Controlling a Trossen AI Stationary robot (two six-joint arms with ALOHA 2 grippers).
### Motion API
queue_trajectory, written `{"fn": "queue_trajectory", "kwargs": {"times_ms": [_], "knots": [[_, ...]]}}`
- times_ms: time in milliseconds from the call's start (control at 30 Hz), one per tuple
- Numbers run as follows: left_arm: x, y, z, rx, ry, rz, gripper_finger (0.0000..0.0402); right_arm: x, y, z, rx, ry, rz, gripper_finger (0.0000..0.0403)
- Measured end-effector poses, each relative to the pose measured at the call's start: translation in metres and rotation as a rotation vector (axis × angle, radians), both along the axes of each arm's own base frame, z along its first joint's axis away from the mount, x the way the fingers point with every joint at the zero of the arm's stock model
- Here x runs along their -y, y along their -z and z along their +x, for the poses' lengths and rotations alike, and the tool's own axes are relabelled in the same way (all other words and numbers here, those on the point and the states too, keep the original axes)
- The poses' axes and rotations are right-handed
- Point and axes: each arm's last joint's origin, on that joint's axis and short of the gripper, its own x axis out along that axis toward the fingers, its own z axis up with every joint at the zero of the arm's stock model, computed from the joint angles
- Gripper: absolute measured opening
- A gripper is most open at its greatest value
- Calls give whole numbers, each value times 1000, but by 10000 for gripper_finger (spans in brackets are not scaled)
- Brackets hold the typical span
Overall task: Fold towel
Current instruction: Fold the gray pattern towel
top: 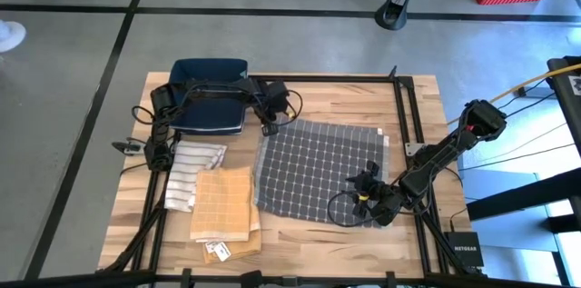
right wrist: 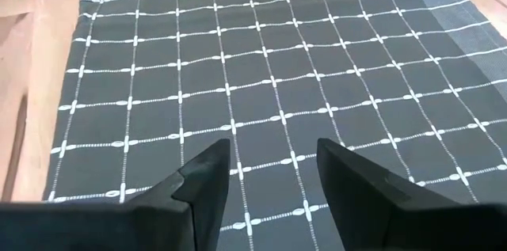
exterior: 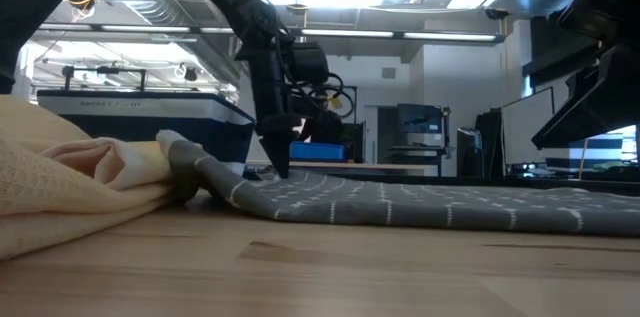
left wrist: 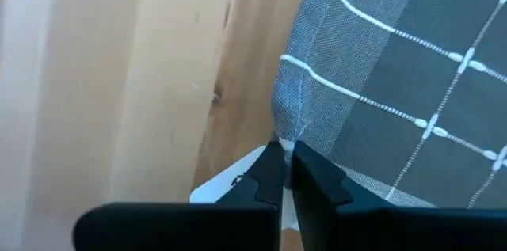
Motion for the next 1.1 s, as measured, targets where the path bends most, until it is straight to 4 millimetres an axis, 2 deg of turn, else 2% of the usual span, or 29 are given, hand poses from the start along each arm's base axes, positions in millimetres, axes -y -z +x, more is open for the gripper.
{"fn": "queue_trajectory", "kwargs": {"times_ms": [167, 433, 733, 933, 1100], "knots": [[4, -14, 5, -41, -34, 42, 12, 0, 0, 0, 0, 0, 0, 193], [24, -39, 12, -178, -91, 182, 8, 0, 0, 0, -7, -7, 5, 193], [9, -23, -14, -337, -190, 225, 3, -1, 1, 0, -25, -30, 7, 193], [4, -18, -16, -320, -205, 205, 22, -1, 0, 0, -25, -31, 4, 193], [7, -18, -22, -387, -193, 180, 30, 0, 0, 0, -21, -28, -1, 193]]}}
